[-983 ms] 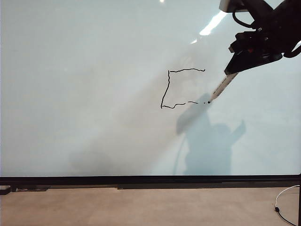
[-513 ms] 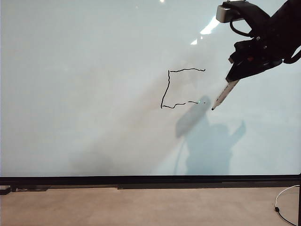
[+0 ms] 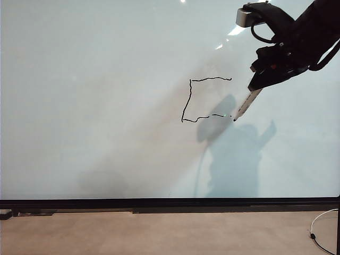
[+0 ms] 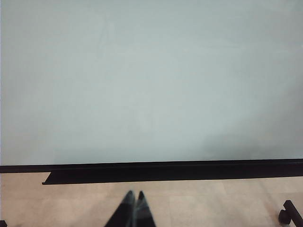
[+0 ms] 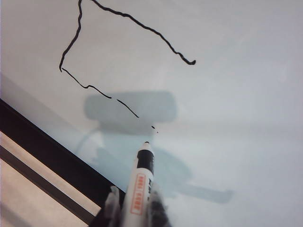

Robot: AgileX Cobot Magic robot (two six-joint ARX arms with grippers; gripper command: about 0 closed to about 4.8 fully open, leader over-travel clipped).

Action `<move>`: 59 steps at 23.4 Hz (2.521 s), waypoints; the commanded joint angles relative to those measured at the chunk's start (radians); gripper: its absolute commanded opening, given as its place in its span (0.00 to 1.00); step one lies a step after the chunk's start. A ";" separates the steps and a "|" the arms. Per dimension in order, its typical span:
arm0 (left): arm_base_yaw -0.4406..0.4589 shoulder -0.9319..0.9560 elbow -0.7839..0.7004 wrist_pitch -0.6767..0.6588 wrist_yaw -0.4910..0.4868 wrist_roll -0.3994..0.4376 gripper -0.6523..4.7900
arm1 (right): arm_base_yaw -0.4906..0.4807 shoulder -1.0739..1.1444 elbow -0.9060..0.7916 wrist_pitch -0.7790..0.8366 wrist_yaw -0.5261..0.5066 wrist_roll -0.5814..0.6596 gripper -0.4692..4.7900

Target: Pick up the pen on the shelf to the right of the whiteboard and draw a rectangle.

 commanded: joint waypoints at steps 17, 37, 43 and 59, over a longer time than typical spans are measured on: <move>0.000 0.000 0.002 0.010 0.000 0.001 0.11 | 0.000 0.022 0.026 0.084 -0.004 -0.010 0.08; 0.000 0.000 0.002 0.010 0.000 0.001 0.11 | 0.000 0.005 0.082 0.039 0.011 -0.030 0.08; 0.000 0.000 0.002 0.009 0.000 0.001 0.11 | 0.000 -0.018 0.097 0.030 0.022 -0.041 0.08; 0.000 0.000 0.002 0.010 0.000 0.001 0.11 | 0.000 -0.066 0.119 0.019 0.029 -0.042 0.08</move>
